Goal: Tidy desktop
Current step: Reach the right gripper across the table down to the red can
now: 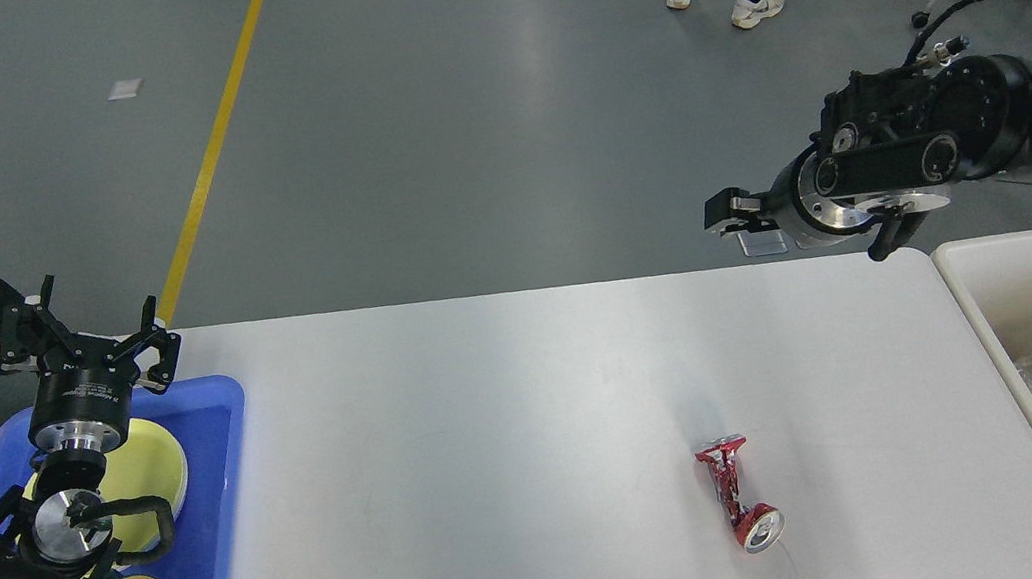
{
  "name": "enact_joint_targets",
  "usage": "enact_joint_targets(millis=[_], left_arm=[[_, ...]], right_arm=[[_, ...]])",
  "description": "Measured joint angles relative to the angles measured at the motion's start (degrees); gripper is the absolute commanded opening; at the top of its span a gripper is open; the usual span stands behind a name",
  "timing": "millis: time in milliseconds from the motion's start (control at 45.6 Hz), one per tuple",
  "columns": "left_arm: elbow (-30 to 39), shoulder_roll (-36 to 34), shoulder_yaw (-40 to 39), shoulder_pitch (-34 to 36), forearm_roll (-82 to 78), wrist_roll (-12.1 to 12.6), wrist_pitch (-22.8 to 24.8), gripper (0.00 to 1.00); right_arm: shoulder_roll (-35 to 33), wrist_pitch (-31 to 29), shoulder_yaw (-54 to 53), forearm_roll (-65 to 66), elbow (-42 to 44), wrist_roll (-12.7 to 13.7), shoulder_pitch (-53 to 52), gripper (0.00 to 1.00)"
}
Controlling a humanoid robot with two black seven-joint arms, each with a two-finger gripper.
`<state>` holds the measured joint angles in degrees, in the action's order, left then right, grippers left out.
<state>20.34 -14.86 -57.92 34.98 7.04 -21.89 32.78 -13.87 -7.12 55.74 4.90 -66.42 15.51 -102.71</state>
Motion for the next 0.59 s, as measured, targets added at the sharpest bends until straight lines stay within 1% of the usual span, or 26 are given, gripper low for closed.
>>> enact_joint_targets(millis=[175,241,263,372,438,504,592], left_arm=[[0.0,-0.02,0.0,0.0,-0.01,0.0,0.0,0.97],[0.0,-0.04,0.0,0.0,-0.01,0.0,0.0,0.97],[0.0,-0.04,0.0,0.0,-0.01,0.0,0.0,0.97],[0.0,-0.07,0.0,0.0,-0.01,0.0,0.0,0.97],[0.01,-0.07,0.0,0.0,-0.01,0.0,0.0,0.97],[0.01,-0.07,0.0,0.0,-0.01,0.0,0.0,0.97],[0.01,-0.08,0.0,0.0,-0.01,0.0,0.0,0.97]], right_arm=[[2.64,-5.0,-0.91,1.23,-10.31,0.04,-6.93,1.0],[2.7,-8.05,-2.28,1.87,-12.91,0.05,-9.5,1.0],[2.69,-9.37,-2.79,1.98,-13.4,0.05,-10.21,1.0],[2.11,-20.56,-6.62,2.24,-14.47,0.05,-13.35,1.0],[1.93,-26.22,-8.99,2.32,-14.46,0.04,-13.62,1.0],[2.15,-27.67,-9.99,2.47,-14.25,0.15,-12.08,1.0],[2.97,-26.31,-10.3,3.68,-13.75,0.33,-7.81,1.0]])
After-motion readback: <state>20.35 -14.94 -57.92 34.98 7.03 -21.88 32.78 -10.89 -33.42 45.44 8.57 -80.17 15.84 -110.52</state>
